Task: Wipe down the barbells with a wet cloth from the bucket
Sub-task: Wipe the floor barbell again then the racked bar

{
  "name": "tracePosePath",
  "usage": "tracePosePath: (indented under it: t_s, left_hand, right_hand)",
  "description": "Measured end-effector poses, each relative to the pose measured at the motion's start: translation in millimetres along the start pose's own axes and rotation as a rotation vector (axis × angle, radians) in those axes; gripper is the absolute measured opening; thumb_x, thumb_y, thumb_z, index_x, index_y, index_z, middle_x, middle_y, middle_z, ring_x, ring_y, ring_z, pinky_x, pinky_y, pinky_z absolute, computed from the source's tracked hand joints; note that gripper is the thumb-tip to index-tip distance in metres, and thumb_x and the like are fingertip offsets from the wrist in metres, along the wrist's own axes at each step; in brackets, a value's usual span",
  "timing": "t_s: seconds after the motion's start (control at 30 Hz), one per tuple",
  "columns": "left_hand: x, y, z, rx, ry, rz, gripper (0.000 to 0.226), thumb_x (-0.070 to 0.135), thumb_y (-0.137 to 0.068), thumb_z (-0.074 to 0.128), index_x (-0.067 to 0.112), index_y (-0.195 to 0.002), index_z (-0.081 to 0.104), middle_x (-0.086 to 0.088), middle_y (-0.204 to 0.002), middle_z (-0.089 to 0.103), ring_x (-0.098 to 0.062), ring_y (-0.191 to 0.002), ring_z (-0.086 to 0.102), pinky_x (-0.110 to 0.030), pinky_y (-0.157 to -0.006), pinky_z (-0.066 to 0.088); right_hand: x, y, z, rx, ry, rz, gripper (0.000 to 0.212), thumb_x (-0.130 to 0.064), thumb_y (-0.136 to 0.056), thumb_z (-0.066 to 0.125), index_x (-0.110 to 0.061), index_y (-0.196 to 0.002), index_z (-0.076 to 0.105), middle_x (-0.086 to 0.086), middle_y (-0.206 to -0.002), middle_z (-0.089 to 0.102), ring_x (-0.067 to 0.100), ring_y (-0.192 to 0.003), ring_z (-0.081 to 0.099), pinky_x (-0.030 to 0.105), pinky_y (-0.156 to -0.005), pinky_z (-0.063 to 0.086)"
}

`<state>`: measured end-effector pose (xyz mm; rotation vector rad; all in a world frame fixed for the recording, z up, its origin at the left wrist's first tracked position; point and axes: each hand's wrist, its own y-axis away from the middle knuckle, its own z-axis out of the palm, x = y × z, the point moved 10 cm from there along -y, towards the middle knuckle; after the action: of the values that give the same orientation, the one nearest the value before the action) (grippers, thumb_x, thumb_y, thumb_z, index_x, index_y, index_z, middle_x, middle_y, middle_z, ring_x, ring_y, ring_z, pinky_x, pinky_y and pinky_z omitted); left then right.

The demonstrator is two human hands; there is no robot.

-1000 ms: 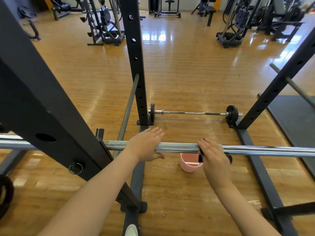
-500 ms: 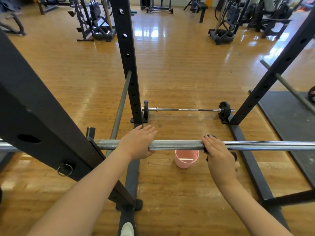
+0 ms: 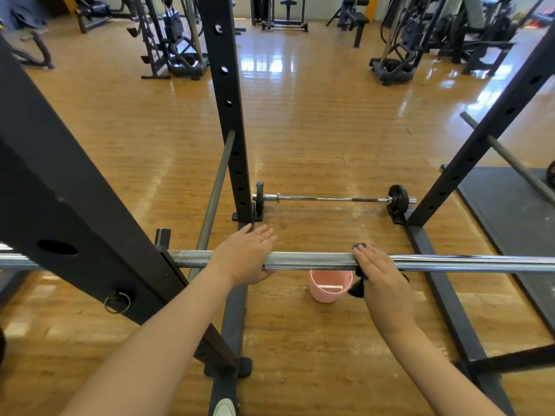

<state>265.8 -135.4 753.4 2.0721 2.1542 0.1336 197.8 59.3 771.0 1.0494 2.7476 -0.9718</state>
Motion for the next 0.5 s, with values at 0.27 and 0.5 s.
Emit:
tracePosePath:
  t_s: [0.27, 0.5]
  left_hand:
    - [1, 1, -3, 0.011, -0.006, -0.013, 0.072, 0.046, -0.094, 0.047, 0.012, -0.150, 0.018, -0.003, -0.158, 0.017, -0.015, -0.146, 0.010, -0.033, -0.118, 0.003]
    - [2, 2, -5, 0.018, -0.014, -0.003, 0.069, 0.043, -0.096, 0.046, 0.012, -0.150, 0.017, -0.003, -0.158, 0.017, -0.015, -0.146, 0.009, -0.033, -0.117, 0.002]
  right_hand:
    - [-80, -26, 23, -0.126, -0.103, -0.216, 0.057, 0.010, -0.054, 0.083, -0.002, -0.108, 0.069, 0.012, -0.106, 0.070, 0.027, -0.098, 0.067, 0.045, -0.086, 0.052]
    - [2, -7, 2, -0.114, -0.067, -0.024, 0.064, 0.020, -0.057, 0.075, -0.005, -0.115, 0.066, 0.007, -0.119, 0.065, 0.023, -0.111, 0.060, 0.022, -0.103, 0.032]
